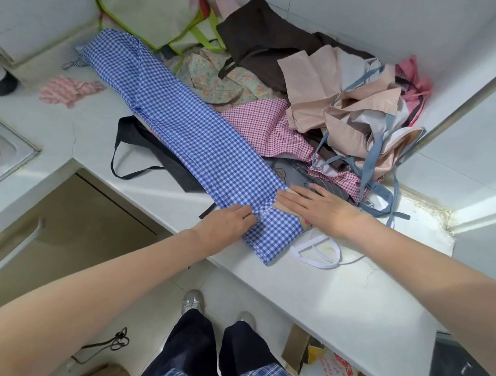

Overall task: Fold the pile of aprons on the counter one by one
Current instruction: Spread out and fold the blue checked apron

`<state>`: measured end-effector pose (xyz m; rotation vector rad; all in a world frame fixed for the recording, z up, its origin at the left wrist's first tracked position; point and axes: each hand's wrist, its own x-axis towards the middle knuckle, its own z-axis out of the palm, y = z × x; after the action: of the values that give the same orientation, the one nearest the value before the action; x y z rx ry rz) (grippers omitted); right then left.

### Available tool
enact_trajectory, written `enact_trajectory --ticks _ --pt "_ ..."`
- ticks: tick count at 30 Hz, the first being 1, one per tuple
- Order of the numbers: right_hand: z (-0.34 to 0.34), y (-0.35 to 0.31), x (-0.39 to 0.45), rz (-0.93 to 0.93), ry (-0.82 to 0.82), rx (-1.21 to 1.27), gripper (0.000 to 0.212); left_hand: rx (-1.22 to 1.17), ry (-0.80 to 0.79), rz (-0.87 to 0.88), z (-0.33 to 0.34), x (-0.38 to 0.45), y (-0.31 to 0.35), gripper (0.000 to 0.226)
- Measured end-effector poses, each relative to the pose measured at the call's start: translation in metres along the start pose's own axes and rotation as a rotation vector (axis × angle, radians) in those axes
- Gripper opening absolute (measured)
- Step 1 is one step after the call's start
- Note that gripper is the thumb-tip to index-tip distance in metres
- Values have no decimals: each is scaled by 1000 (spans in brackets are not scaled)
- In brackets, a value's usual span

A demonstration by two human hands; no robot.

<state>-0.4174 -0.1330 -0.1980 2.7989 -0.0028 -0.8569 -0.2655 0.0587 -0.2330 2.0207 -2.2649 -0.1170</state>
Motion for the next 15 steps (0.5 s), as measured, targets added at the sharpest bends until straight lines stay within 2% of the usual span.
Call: enact_trajectory --ticks 4,8,12,15 --pt "-10 9 13 -50 -123 54 97 -140 -66 -28 -10 0 -5 25" --pt "-15 7 19 -76 -37 102 82 -346 -180 -172 -16 -8 -9 44" --pt "-34 14 26 -20 59 554 45 -379 -219 -320 -23 -9 0 66" --pt "-48 29 35 111 95 868 28 -516 -153 -497 -28 -4 3 58"
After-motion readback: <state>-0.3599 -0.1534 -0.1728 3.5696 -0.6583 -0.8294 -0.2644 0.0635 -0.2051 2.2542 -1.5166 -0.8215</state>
